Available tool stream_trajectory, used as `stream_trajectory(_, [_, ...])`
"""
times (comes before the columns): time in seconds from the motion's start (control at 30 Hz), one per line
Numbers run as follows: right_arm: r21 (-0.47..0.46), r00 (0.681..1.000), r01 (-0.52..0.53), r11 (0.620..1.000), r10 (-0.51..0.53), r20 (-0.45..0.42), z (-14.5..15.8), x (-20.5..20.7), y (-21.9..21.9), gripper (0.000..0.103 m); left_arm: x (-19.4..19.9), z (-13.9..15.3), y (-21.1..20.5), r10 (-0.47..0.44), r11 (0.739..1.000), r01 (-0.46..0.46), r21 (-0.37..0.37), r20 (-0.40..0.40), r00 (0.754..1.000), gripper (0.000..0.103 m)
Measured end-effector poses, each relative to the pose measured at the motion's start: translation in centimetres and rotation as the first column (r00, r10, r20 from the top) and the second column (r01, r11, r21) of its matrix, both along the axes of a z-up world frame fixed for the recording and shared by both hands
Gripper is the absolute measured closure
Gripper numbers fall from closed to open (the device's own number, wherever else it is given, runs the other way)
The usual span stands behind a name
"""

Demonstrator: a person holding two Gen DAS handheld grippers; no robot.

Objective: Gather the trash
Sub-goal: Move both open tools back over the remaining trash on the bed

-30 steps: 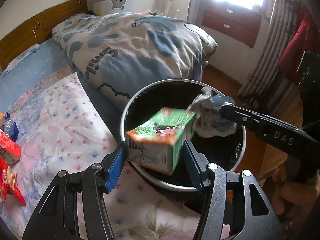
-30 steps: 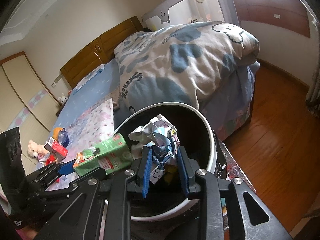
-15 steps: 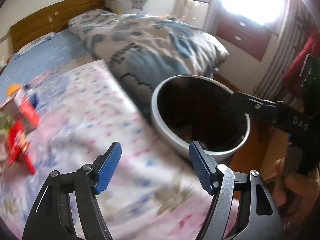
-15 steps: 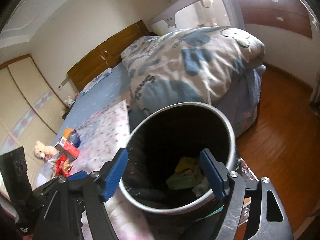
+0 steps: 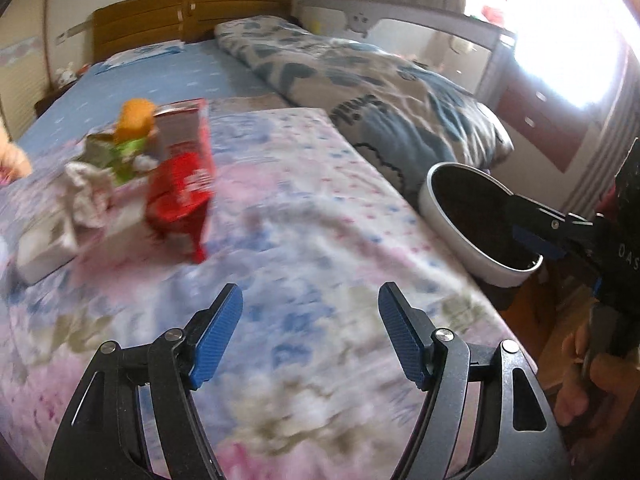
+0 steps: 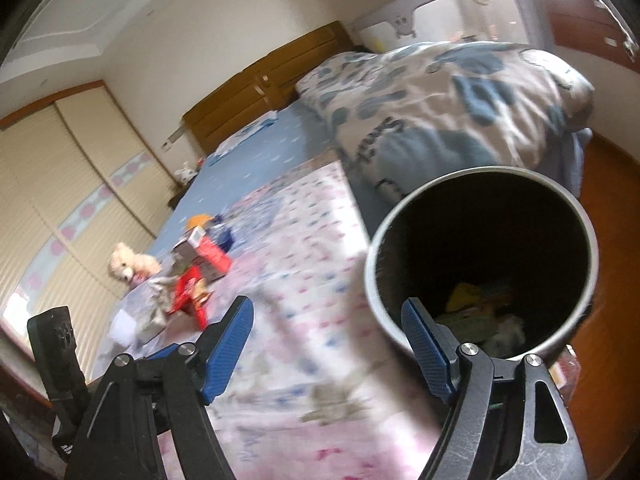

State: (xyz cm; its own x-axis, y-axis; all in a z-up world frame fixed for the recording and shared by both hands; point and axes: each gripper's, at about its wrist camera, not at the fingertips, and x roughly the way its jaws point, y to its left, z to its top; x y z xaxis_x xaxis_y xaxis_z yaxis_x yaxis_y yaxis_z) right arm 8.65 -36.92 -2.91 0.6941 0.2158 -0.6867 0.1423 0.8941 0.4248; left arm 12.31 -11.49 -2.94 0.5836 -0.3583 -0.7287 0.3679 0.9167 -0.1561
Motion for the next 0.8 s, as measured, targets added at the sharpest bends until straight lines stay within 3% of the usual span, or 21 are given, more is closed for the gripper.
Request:
stream_trajectory(0.37, [0.031, 0.989, -0.145, 0.989, 0.145, -0.01, -0.9, 1.9, 7.1, 0.025, -0.6, -0.5, 7.4, 0.145, 0.989, -0.145, 0.001, -0.002, 0.989, 0.031])
stream_trajectory(0.8, [0.053, 0.948, -0.316, 0.947, 0.317, -0.023, -2.3, 3.9, 15.4, 0.025, -0.8, -0.8, 16.4, 0.318, 0.948, -0.318, 0.018, 0.012, 0.948, 0.031])
